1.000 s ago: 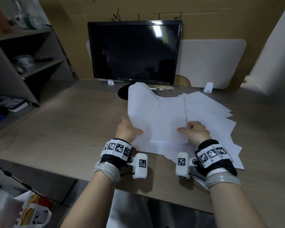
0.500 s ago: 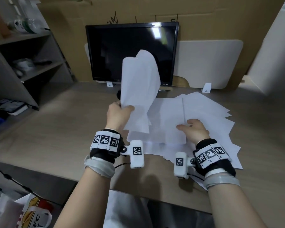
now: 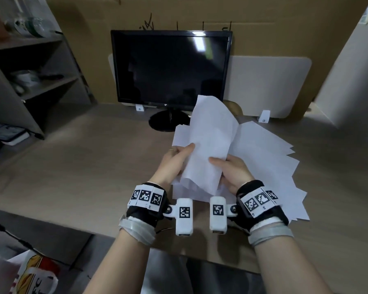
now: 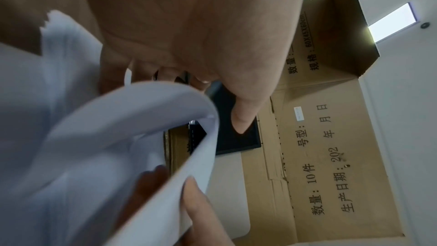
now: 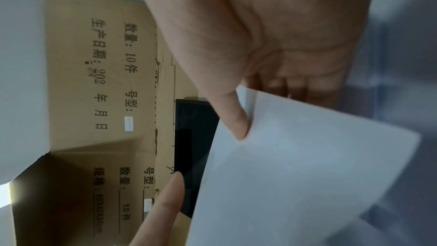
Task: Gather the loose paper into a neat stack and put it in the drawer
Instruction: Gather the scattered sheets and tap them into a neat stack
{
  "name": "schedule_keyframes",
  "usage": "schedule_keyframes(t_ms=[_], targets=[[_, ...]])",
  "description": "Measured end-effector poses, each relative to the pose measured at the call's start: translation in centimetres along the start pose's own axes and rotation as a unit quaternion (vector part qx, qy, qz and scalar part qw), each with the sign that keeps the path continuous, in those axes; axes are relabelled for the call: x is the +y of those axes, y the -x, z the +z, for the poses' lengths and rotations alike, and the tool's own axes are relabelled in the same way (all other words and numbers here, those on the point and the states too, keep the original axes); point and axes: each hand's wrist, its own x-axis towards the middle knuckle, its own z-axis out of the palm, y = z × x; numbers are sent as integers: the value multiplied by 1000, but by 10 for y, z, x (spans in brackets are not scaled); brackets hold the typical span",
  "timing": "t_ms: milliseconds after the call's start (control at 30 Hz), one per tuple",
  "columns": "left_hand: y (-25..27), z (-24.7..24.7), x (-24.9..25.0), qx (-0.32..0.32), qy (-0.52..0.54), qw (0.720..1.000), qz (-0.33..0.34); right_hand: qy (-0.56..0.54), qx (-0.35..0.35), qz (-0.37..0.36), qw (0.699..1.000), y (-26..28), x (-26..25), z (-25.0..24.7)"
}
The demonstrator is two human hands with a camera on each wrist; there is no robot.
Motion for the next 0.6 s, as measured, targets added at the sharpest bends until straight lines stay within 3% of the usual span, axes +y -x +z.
schedule_keyframes(t_ms=[100,267,400,500,600], targets=[[-1,-5,-4,1,25,1000,-13,-6,12,-28,1000,-1,-6,-1],[-15,-17,-18,14,120,991,-65,7,-26,-99,995,4,-29,-4],[-5,-21,-10,-31,184,977,-105,2,-49,-80,996,7,-40,-7],[5,-22,-10,-69,220,968,-102,29,0,-44,999,6,-34,-15],[4,-28,-18,15,153,985,-79,95,83,-7,992,3,-18,-26]])
